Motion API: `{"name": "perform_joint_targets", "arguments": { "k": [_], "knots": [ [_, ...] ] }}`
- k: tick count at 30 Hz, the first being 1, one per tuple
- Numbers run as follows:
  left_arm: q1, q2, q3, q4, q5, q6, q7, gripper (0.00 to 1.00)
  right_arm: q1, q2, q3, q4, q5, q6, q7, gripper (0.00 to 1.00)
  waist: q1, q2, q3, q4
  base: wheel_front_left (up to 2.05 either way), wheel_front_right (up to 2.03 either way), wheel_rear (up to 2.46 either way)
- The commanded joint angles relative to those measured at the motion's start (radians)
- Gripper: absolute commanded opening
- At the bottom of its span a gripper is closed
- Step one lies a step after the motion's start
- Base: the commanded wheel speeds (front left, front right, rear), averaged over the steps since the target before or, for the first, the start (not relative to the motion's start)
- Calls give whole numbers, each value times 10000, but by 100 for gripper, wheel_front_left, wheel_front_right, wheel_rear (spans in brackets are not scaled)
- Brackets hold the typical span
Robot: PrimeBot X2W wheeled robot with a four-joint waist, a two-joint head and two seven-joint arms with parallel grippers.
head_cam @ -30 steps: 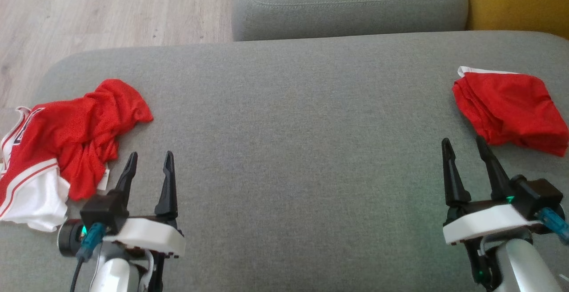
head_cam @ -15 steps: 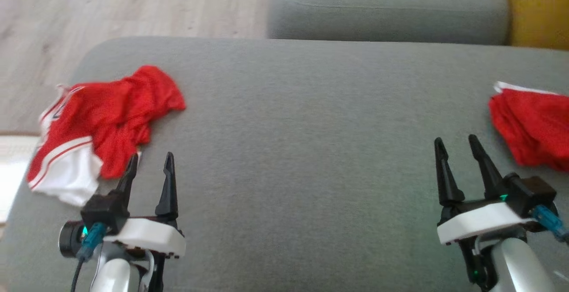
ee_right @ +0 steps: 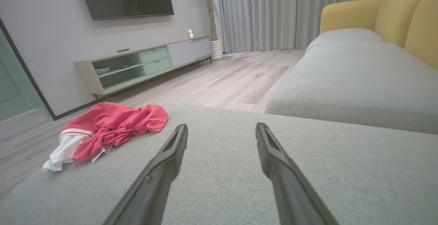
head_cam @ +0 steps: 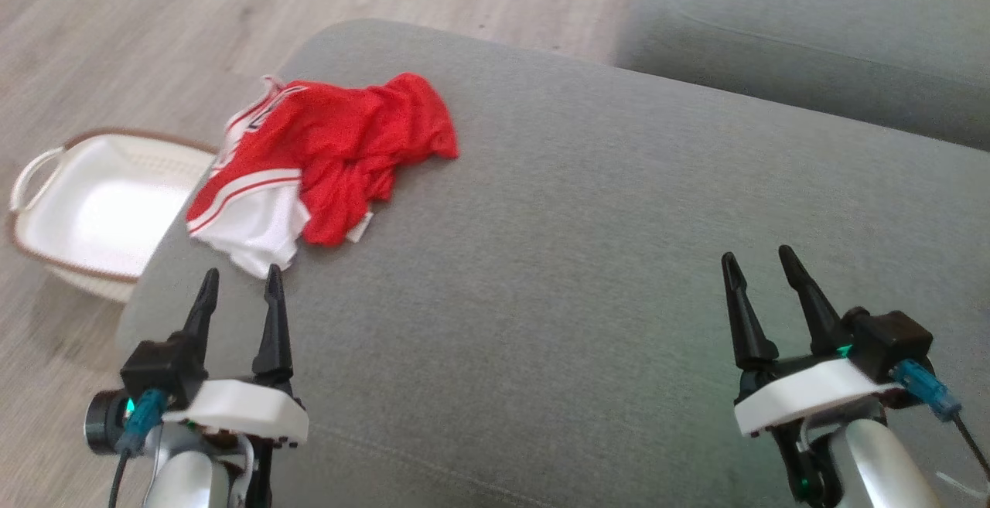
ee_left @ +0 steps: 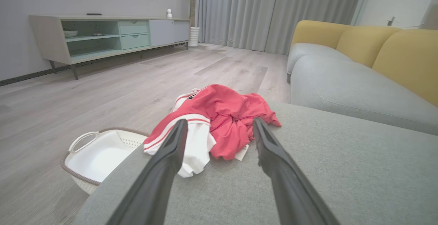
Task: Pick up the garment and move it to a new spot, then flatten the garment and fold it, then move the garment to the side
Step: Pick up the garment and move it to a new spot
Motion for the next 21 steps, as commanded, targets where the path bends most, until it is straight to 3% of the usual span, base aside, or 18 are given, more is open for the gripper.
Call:
{"name": "perform_joint_targets", "arguments": {
  "k": [1,14,17,21],
  "knots": [
    [-352,41,400,-351,93,44,-53,100,-420,-46,226,-251,91,73,-54,100,0,0,59,391,0,0,0],
    [-594,67,533,-325,-74,-77,-53,100,-579,-134,520,-89,145,73,-155,100,0,0,175,388,0,0,0],
    [-1324,408,512,-156,-92,-291,114,100,-685,-241,525,-173,132,73,-137,100,0,0,419,216,0,0,0],
    [-2831,970,767,110,-436,-471,1257,100,-899,-373,578,-328,129,73,-50,100,0,0,908,-179,0,0,0]
  ]
}}
